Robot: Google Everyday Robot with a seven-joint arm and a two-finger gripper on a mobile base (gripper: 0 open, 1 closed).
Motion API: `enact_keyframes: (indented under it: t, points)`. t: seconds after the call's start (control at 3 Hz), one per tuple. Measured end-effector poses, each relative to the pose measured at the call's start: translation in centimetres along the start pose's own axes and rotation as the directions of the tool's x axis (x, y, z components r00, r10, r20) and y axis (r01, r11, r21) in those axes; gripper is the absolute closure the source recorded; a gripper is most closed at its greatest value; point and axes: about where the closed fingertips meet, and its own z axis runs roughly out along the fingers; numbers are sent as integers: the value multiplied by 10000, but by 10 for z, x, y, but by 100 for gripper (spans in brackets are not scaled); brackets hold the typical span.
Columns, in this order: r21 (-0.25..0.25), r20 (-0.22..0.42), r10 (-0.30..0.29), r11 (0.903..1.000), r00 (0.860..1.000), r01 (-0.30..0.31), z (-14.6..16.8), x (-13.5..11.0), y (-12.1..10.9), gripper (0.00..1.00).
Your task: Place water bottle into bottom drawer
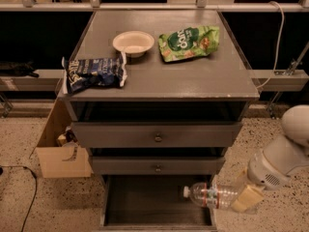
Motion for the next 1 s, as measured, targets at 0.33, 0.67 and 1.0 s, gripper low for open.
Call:
enact_keyframes:
  t: [0.33, 0.67, 1.0]
  points:
    - [-625, -399, 217, 9978, 9990, -241, 53, 11, -10, 100]
    - [-750, -417, 217, 9969, 9989, -248, 63, 11, -13, 100]
    - [-1173, -572, 178, 9928, 9982, -244, 95, 11, -20, 100]
